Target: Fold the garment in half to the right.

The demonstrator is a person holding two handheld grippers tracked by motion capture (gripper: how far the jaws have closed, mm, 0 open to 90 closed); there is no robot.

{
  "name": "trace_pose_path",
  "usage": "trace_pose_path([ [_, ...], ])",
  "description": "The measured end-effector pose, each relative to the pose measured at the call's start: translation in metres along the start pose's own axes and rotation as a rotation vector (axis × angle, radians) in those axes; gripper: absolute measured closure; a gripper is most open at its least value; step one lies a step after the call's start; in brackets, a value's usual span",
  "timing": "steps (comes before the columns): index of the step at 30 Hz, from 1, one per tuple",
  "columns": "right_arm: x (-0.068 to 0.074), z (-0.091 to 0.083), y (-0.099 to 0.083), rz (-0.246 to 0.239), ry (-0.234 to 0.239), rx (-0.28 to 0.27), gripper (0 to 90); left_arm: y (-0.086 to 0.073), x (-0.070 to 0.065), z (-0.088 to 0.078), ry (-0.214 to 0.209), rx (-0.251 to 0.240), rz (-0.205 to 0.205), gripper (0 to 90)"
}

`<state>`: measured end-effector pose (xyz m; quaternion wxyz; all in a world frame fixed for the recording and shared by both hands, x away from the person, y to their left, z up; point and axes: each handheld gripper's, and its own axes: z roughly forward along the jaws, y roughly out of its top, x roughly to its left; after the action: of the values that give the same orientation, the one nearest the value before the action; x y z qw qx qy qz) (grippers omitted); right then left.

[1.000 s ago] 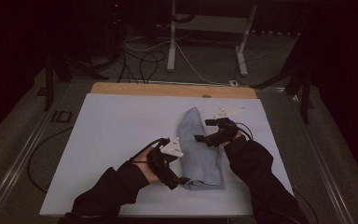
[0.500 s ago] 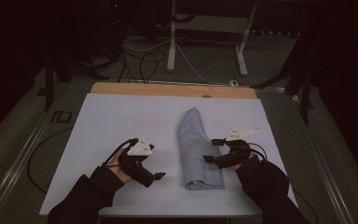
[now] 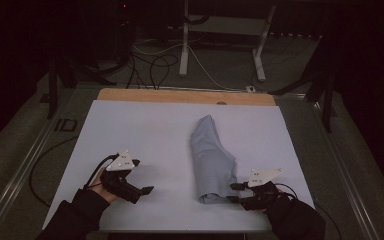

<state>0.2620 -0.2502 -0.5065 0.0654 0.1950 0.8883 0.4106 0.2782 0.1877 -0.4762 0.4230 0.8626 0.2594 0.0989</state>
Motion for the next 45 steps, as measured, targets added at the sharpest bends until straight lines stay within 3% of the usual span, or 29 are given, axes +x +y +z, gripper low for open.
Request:
trace_pose_path([
  [5,0.001,0.01,-0.009,-0.035,-0.035,0.069,64.3,-0.01,0.002,-0.005,0.009,-0.015,-0.02,0.6],
  [7,0.0,0.012,-0.01,-0.029,-0.05,0.076,68.3,-0.014,0.004,-0.006,0.014,-0.018,-0.037,0.6],
  [10,0.001,0.013,-0.01,-0.083,-0.079,0.111,73.0,-0.018,0.005,-0.009,0.017,-0.017,-0.046,0.6],
  [15,0.002,0.013,-0.009,-0.106,-0.123,0.128,86.4,-0.027,0.006,-0.013,0.02,-0.027,-0.064,0.6],
  [16,0.002,0.012,-0.009,-0.086,-0.114,0.12,87.2,-0.028,0.007,-0.014,0.023,-0.03,-0.068,0.6],
  [20,0.001,0.003,-0.007,-0.098,-0.11,0.108,88.0,-0.033,0.009,-0.018,0.025,-0.044,-0.073,0.6],
  [25,0.0,-0.018,-0.005,-0.047,-0.103,0.066,88.1,-0.039,0.011,-0.021,0.019,-0.063,-0.07,0.6],
  [28,-0.001,-0.024,-0.011,-0.044,-0.105,0.049,88.1,-0.042,0.012,-0.022,0.015,-0.07,-0.066,0.6],
  [36,0.0,-0.016,-0.024,-0.022,-0.062,0.068,88.0,-0.05,0.017,-0.023,0.019,-0.071,-0.079,0.6],
  [45,-0.003,-0.011,-0.031,-0.012,-0.068,0.118,88.0,-0.056,0.019,-0.027,0.03,-0.078,-0.082,0.6],
])
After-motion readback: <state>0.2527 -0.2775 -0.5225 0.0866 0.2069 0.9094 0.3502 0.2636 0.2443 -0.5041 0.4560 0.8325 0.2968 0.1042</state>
